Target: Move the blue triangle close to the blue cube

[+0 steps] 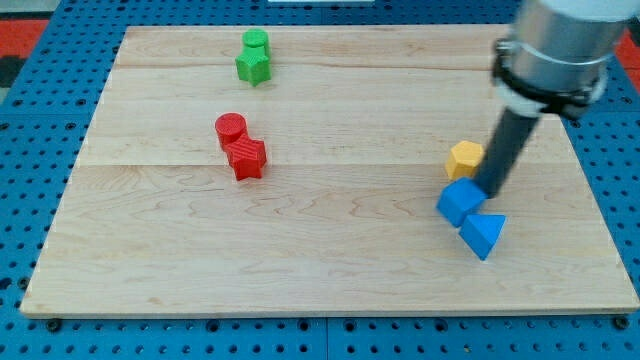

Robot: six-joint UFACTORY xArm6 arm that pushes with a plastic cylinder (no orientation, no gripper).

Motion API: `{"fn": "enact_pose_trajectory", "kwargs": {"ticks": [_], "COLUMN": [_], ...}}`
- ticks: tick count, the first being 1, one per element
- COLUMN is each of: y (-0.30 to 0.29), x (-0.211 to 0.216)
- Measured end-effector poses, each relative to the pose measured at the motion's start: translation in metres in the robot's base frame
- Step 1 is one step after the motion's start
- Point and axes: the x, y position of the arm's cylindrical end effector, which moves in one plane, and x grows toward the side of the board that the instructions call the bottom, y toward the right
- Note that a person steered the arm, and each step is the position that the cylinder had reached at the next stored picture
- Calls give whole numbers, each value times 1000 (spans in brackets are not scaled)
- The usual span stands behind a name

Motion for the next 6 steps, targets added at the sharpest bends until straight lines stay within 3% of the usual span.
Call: {"fn": "enact_pose_trajectory", "kwargs": {"ticks": [1,2,3,4,6], "y": [-38,-17,67,111,-28], "x": [0,1,40,96,64]}}
